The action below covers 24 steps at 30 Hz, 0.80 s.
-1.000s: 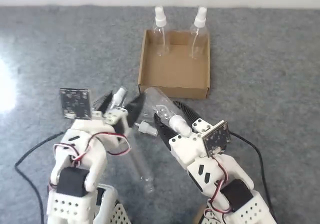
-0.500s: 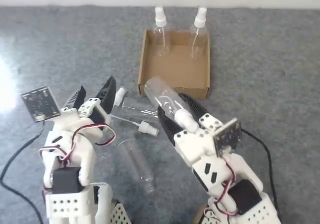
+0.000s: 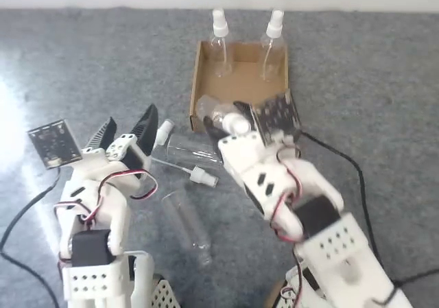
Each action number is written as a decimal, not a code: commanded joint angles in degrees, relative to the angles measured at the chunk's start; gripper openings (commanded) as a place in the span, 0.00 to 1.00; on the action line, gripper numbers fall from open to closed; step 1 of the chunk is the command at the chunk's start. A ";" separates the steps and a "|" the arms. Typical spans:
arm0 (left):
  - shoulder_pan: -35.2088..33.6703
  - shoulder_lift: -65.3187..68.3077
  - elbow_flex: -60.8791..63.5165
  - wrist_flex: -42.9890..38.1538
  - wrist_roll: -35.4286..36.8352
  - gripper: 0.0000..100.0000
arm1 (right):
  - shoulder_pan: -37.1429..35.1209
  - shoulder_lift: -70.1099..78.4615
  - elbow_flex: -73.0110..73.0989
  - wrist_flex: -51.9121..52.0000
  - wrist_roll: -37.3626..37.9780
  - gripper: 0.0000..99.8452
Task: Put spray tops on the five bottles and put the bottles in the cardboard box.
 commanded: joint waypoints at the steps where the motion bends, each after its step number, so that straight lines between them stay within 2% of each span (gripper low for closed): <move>1: -2.37 -0.70 -0.48 -1.76 2.29 0.28 | 3.30 7.25 -9.14 -0.04 1.32 0.01; 13: -3.34 -0.70 -0.48 -1.76 3.96 0.28 | 5.49 34.77 -28.04 0.04 3.78 0.01; 24: -3.34 -0.70 -0.48 -1.76 3.96 0.28 | 6.37 52.53 -43.34 0.13 3.78 0.01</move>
